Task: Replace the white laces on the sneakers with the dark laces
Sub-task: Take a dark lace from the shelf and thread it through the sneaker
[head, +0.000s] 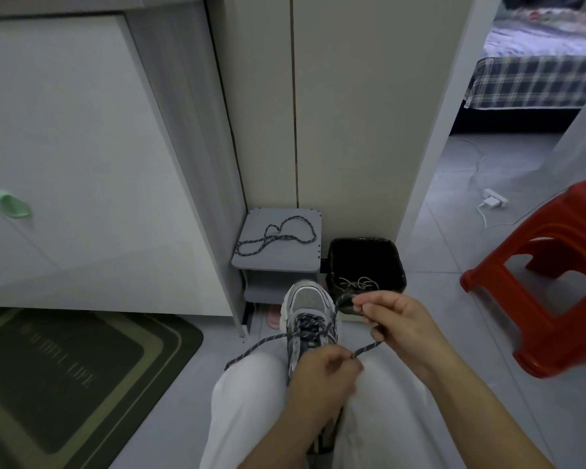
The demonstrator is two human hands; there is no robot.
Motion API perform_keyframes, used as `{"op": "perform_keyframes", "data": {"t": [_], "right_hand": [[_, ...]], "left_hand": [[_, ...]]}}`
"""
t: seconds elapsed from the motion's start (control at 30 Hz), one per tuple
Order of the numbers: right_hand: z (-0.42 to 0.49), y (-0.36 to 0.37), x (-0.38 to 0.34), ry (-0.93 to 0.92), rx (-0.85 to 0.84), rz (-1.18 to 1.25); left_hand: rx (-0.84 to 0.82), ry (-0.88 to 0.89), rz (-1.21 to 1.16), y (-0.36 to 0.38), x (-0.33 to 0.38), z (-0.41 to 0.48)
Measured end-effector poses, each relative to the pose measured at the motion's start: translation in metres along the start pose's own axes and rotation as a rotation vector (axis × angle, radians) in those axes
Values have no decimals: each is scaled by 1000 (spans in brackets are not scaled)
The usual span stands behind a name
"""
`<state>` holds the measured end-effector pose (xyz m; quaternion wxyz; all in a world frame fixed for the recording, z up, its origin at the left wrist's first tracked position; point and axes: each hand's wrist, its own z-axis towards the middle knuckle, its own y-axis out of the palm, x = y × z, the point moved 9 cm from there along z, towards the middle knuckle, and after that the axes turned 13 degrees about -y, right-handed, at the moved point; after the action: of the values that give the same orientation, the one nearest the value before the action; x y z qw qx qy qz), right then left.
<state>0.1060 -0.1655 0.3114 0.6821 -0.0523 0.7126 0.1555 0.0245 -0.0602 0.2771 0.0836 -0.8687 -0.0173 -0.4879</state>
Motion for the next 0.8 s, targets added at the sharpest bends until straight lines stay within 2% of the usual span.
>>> {"op": "perform_keyframes", "data": {"t": [0.13,0.23,0.3,0.37,0.5,0.6,0.67,0.8], "right_hand": [[-4,0,5,-29,-38,-152],[-3,-4,2,-58,-56,-330],[-4,-4,5,-44,-74,-360],[-7,-2,10,-26,-65,-229],[-12,17,19,60,22,261],[-13,20,19,67,50,348],[-13,12,17,43,17,225],[-14,-6,15,-59,-52,-224]], "left_hand": [[87,46,-31,-25,-5,7],[106,65,69,-36,-4,6],[111,81,148,-38,-4,4],[106,78,170,-33,-6,3],[-48,52,253,5,-9,-1],[-120,56,260,28,-7,-7],[-106,36,258,26,-12,-6],[-67,52,332,13,-17,-5]]}}
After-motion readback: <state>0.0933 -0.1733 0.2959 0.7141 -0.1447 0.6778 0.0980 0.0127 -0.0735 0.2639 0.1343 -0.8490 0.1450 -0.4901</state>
